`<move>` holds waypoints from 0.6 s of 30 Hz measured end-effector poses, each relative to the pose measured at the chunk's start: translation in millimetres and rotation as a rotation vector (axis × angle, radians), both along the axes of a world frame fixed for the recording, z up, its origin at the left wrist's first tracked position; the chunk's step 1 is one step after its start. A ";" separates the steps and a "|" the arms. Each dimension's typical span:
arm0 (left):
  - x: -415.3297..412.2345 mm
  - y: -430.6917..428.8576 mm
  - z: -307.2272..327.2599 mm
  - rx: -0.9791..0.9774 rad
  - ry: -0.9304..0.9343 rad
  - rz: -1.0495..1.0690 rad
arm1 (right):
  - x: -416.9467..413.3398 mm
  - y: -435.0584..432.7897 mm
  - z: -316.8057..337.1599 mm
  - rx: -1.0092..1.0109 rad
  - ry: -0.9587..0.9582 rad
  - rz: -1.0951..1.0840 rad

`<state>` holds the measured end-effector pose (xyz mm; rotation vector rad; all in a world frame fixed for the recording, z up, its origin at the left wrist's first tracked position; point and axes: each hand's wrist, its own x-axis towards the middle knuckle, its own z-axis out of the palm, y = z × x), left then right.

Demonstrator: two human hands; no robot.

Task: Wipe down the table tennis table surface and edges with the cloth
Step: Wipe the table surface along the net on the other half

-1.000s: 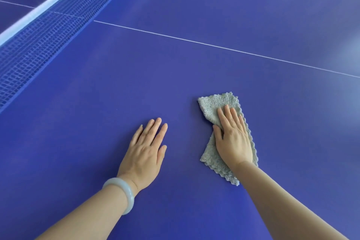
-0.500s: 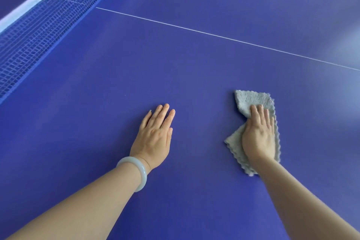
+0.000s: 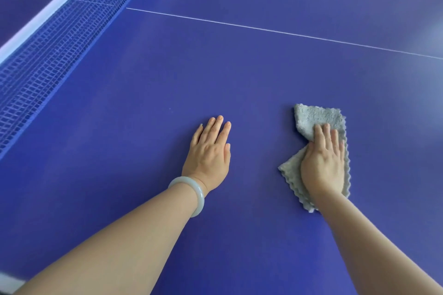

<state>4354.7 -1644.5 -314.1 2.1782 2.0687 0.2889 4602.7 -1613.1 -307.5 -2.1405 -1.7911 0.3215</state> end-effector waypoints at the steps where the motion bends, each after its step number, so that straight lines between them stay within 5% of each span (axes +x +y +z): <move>1: -0.2 -0.6 -0.4 -0.001 0.002 0.002 | -21.4 -13.9 -2.2 0.013 0.003 0.005; 5: -0.2 -0.2 0.7 -0.014 -0.025 -0.007 | -84.6 -108.1 -7.6 0.029 0.001 0.419; 8: -2.1 0.9 -0.4 -0.003 -0.033 -0.006 | -37.7 -119.9 -5.2 0.017 -0.033 0.733; 14: -5.0 1.7 0.0 0.022 -0.073 -0.018 | 2.5 -73.5 -1.6 -0.068 -0.067 0.154; 18: -8.1 -2.2 4.1 0.045 -0.292 -0.022 | -18.8 -72.6 -7.1 -0.065 -0.087 0.077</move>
